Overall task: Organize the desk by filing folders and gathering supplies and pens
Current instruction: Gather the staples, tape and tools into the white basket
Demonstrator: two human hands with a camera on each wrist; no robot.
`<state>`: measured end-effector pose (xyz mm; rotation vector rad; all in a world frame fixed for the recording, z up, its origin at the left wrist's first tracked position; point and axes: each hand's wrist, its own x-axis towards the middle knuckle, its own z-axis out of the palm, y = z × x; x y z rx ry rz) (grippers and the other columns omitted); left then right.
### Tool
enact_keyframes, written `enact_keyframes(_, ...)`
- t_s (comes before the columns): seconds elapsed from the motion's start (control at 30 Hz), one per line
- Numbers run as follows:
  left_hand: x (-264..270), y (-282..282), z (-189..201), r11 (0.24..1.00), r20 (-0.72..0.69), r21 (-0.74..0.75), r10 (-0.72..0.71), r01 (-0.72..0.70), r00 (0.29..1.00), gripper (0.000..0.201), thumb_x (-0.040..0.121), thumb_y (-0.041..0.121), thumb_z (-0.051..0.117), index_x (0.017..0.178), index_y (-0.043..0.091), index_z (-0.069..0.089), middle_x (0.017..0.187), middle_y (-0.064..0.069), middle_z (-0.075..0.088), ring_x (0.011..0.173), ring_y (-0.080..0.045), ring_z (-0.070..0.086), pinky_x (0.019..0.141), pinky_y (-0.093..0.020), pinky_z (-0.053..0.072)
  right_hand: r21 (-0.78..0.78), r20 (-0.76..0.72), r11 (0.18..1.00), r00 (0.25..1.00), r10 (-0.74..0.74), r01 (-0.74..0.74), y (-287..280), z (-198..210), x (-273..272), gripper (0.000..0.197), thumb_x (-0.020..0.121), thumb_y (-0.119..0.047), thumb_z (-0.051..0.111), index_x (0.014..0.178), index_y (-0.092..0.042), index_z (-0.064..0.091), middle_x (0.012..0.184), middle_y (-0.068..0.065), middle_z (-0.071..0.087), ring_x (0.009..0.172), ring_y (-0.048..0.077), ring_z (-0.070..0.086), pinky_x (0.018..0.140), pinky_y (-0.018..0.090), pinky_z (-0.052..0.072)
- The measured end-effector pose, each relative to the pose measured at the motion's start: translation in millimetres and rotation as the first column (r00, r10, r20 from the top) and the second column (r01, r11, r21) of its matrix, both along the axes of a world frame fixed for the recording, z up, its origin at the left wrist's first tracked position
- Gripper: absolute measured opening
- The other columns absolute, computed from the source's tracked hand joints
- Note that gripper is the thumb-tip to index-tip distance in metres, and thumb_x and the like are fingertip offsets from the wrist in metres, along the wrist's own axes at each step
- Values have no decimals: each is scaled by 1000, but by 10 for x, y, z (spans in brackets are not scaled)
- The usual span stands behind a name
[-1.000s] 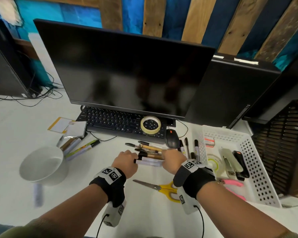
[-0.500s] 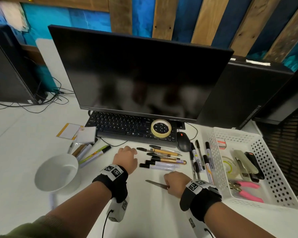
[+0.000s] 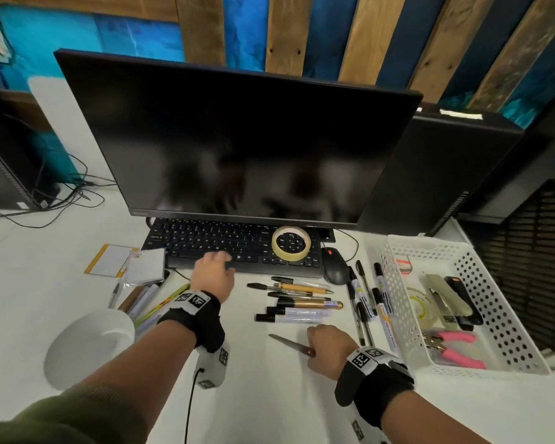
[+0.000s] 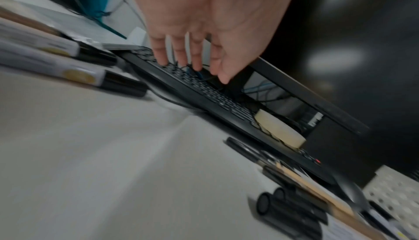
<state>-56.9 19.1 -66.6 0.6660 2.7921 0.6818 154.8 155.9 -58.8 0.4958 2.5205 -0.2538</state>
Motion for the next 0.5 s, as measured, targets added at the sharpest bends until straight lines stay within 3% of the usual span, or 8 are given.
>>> enact_keyframes(0.13, 61, 353, 18, 961, 30, 49, -274, 272, 961, 33, 95, 20, 47, 126, 16, 53, 137, -2, 43, 129, -24, 36, 109, -36, 33, -55, -54, 997, 997, -58, 55, -1, 13, 3, 29, 85, -25, 49, 110, -11, 48, 113, 8, 58, 102, 27, 58, 74, 30, 40)
enact_keyframes(0.27, 68, 653, 34, 894, 62, -10, -447, 449, 892, 46, 95, 18, 46, 140, 18, 39, 153, 2, 24, 139, -22, 23, 115, -36, 26, -58, -69, 995, 994, -90, 86, -7, 49, 0, 34, 89, -29, 47, 117, -11, 42, 113, 10, 60, 102, 29, 60, 72, 30, 39)
enact_keyframes(0.4, 12, 852, 6, 842, 158, -132, -503, 523, 850, 57, 97, 19, 43, 148, 22, 20, 158, 4, 14, 144, -25, 14, 117, -39, 22, -64, -76, 984, 982, -171, 166, 0, 127, 45, 30, 92, -21, 43, 120, -9, 40, 118, 13, 58, 105, 31, 59, 77, 34, 42)
enact_keyframes(0.5, 11, 952, 10, 827, 140, -218, -499, 519, 855, 54, 97, 18, 41, 147, 21, 24, 153, 2, 24, 137, -28, 23, 112, -41, 32, -102, -86, 974, 974, -211, 202, 27, 149, 87, 21, 92, -14, 39, 113, -11, 42, 118, 13, 57, 99, 28, 57, 76, 34, 39)
